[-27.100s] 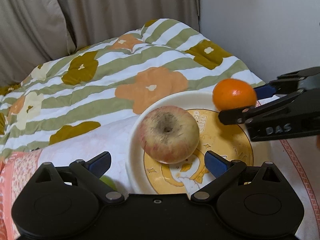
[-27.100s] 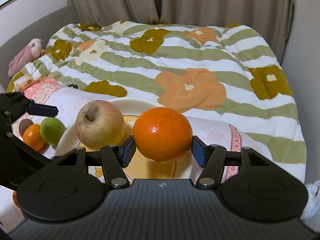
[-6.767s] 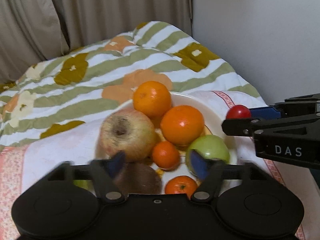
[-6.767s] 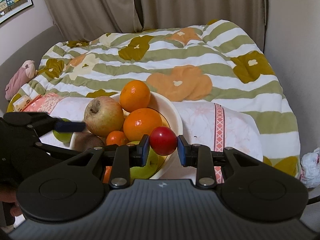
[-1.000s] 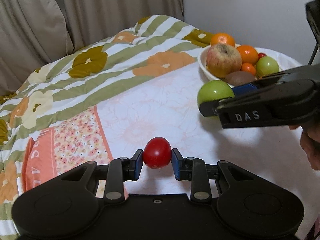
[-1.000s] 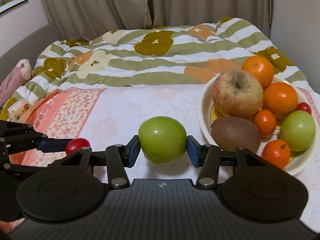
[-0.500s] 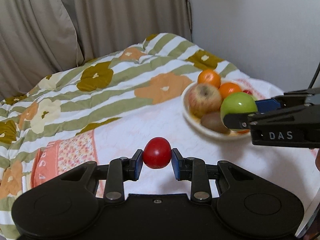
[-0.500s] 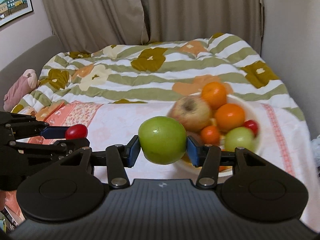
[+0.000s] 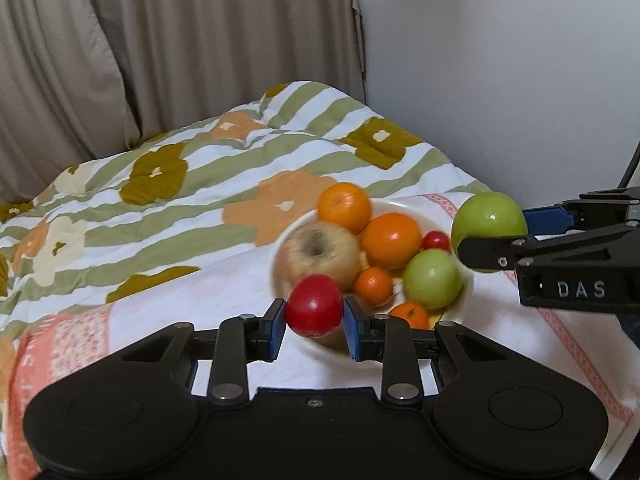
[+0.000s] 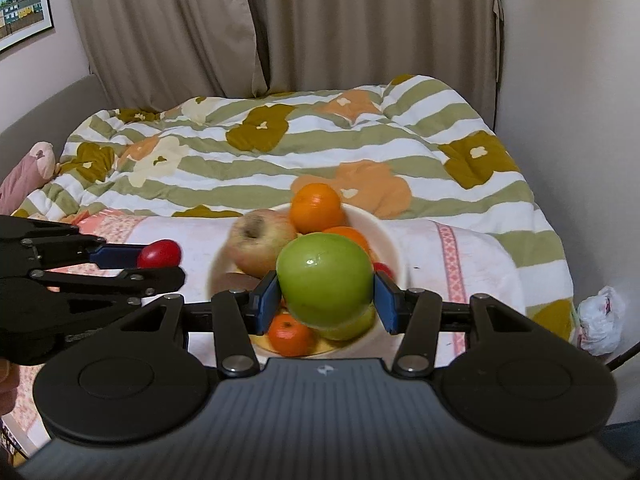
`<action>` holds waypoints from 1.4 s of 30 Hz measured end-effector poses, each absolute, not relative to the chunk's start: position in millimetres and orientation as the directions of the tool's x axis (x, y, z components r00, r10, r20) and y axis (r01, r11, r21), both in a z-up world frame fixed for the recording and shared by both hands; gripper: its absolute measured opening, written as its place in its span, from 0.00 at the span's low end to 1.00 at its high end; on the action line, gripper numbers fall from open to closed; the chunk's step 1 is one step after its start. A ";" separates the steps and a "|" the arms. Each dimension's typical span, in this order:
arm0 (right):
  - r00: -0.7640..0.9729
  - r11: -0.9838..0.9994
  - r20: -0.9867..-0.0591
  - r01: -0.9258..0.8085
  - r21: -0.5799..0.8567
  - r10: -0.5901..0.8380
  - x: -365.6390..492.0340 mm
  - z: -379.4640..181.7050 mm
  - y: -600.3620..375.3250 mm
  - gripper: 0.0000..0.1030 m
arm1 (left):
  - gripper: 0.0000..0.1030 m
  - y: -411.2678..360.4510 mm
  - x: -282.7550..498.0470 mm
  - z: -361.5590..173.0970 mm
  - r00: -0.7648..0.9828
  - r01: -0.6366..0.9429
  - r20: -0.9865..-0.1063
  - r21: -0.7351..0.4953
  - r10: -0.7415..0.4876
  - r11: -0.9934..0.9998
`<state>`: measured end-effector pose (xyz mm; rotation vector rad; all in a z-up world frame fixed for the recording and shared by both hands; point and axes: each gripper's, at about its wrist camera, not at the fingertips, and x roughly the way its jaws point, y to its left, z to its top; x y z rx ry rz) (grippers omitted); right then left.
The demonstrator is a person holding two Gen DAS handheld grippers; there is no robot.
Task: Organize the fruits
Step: 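Carry the cherry tomato and green apple over the bowl with both tools, then open the left tool to drop the tomato while the right tool releases the green apple into the bowl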
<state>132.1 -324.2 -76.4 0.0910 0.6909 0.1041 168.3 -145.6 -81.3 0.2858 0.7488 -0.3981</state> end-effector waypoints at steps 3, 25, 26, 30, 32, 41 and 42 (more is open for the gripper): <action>0.762 0.990 -0.634 -0.074 0.117 0.132 137.1 -81.6 -338.3 0.63 | 0.33 -165.4 177.4 -90.9 0.656 0.455 -0.711 0.107 -0.252 0.884; 0.750 0.976 -0.625 -0.173 0.130 0.216 169.9 -83.4 -353.3 0.63 | 0.86 -192.4 172.1 -103.3 0.669 0.411 -0.717 0.140 -0.194 0.901; 0.749 0.974 -0.624 -0.181 0.133 0.224 171.6 -83.0 -351.1 0.63 | 0.86 -189.4 170.8 -102.1 0.673 0.403 -0.716 0.142 -0.188 0.904; 0.740 0.966 -0.622 -0.216 0.142 0.257 183.7 -82.5 -338.9 0.63 | 0.91 -174.3 165.3 -95.2 0.693 0.362 -0.704 0.152 -0.157 0.920; 0.734 0.962 -0.623 -0.230 0.146 0.270 189.4 -83.8 -333.1 0.63 | 0.91 -167.7 163.8 -92.5 0.698 0.340 -0.701 0.147 -0.145 0.929; 0.695 0.949 -0.650 -0.277 0.153 0.308 206.0 -103.7 -312.3 0.63 | 0.96 -150.0 160.4 -94.2 0.697 0.277 -0.713 0.165 -0.080 0.947; 0.693 0.948 -0.652 -0.280 0.150 0.308 206.6 -105.8 -311.1 0.63 | 0.96 -148.8 160.0 -95.4 0.695 0.272 -0.715 0.165 -0.075 0.948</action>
